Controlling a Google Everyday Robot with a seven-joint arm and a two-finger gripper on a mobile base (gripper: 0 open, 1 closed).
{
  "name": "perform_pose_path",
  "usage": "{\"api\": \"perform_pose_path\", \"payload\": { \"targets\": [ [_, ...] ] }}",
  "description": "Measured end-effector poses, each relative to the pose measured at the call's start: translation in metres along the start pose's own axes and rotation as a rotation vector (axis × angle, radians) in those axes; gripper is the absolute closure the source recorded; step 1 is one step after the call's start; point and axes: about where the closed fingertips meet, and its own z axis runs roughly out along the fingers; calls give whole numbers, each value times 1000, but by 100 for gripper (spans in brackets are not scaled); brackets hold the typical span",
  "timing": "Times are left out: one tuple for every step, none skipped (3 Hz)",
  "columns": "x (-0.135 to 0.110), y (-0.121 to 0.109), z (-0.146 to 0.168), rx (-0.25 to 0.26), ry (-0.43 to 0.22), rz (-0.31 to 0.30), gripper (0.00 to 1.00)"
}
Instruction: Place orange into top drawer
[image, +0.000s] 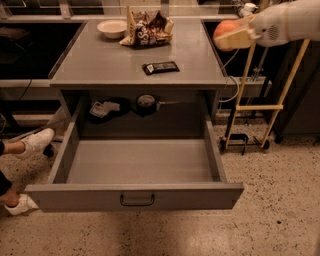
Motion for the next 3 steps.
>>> {"api": "perform_pose_path", "payload": {
  "targets": [
    [-26, 20, -38, 40, -33, -17, 100],
    [-25, 20, -38, 38, -32, -17, 100],
    [-18, 29, -29, 40, -2, -25, 100]
  ]
}}
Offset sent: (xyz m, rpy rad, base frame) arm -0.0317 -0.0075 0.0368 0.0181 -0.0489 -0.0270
